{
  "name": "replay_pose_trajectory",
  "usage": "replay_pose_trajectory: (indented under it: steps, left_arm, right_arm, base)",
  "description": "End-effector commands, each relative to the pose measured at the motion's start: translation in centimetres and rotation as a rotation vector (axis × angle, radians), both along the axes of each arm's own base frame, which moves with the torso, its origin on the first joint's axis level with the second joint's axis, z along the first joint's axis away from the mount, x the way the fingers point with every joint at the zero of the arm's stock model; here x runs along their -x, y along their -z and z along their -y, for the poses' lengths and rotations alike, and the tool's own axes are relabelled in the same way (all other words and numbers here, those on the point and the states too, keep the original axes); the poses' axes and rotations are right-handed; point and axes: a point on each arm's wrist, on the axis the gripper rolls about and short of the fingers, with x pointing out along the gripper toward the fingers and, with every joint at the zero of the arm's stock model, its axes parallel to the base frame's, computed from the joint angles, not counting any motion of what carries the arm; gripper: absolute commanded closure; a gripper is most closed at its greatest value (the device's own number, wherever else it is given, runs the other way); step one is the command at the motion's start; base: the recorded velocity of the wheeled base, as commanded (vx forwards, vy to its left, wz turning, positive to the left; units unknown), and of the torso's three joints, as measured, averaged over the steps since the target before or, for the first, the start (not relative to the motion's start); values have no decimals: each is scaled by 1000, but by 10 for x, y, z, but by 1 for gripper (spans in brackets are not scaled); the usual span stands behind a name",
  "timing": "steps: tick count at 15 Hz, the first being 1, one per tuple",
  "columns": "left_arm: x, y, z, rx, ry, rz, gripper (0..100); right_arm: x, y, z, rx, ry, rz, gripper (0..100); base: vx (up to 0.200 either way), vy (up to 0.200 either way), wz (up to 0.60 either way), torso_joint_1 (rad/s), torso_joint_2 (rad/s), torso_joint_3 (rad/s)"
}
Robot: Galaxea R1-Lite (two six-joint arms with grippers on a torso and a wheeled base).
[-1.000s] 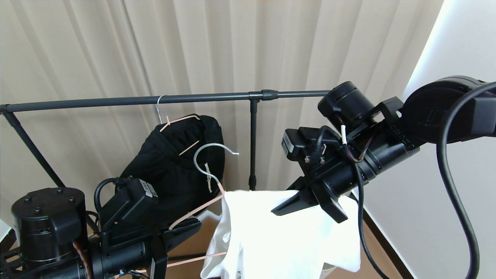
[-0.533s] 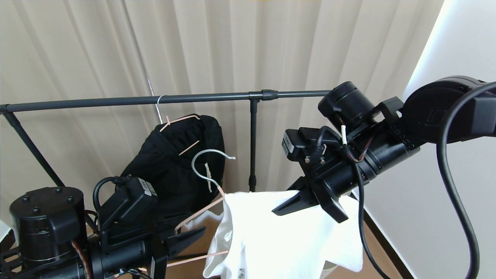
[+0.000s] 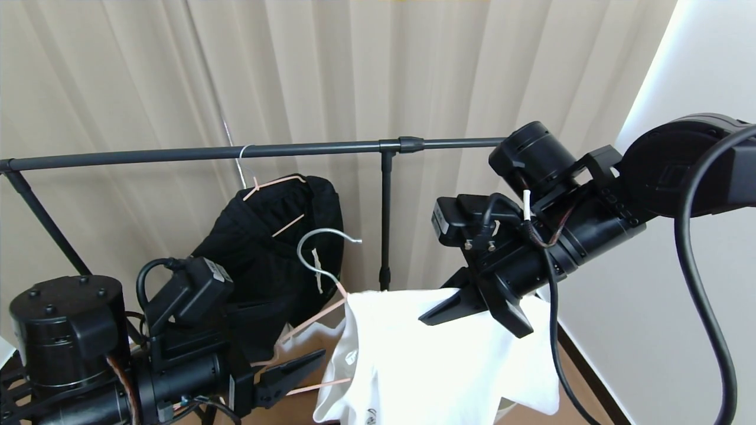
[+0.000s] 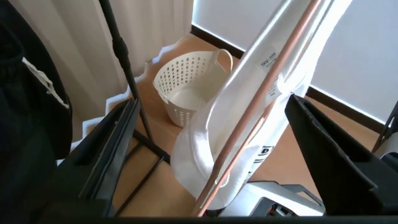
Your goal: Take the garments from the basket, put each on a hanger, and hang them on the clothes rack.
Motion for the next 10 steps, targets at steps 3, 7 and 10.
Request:
replay_pose_trajectory:
  steps: [3,7,10]
  left_arm:
    - [-22,-29,-20,147,-137,15,0]
    - [-30,-22,-24,126,-158,-46,0]
    - [-31,-16,-21,103,-152,-98,0]
  right_arm:
    - [6,-11,8,85,91,94,100]
    - [5,-16,11,165,223,259,100]
    - [4,-12,6,201,303,384,100]
  base:
    - [0,0,0,0,0,0]
    - [0,0,0,0,0,0]
    - [0,0,0,0,0,0]
